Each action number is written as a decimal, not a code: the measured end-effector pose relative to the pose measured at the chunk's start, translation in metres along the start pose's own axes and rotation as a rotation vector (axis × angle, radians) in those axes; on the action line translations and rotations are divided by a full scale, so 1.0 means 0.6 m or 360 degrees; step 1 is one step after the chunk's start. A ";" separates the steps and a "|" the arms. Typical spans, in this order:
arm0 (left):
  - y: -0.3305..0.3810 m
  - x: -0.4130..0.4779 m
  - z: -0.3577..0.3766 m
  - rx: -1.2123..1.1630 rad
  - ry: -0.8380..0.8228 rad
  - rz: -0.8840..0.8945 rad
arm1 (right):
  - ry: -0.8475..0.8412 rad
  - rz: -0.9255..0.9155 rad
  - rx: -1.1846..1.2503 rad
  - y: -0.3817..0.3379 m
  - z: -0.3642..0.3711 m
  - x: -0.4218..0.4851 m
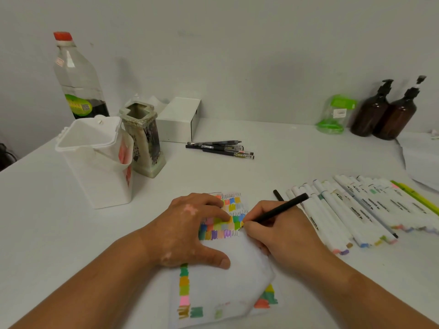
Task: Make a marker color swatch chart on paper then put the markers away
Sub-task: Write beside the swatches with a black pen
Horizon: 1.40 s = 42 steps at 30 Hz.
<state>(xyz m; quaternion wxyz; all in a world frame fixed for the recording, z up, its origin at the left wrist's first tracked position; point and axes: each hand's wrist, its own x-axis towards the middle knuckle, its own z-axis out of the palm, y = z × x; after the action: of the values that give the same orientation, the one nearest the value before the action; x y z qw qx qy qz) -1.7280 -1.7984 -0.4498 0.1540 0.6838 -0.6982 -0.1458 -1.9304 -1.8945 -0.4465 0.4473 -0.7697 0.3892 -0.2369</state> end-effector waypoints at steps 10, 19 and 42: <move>0.004 -0.001 -0.002 0.0001 -0.0014 -0.0007 | 0.0007 -0.0029 -0.0089 -0.002 -0.001 -0.002; 0.005 -0.001 -0.004 -0.0004 -0.0019 -0.0006 | 0.0087 -0.0009 -0.0143 -0.002 -0.003 -0.004; 0.020 0.000 -0.014 -0.0615 0.0596 -0.0107 | -0.0320 -0.0292 0.0021 -0.011 -0.029 -0.011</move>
<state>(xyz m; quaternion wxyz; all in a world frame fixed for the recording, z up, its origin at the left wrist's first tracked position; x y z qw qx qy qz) -1.7354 -1.7979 -0.4373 0.4032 0.6795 -0.5937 -0.1525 -1.9441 -1.8956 -0.4322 0.4655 -0.8189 0.2688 -0.2010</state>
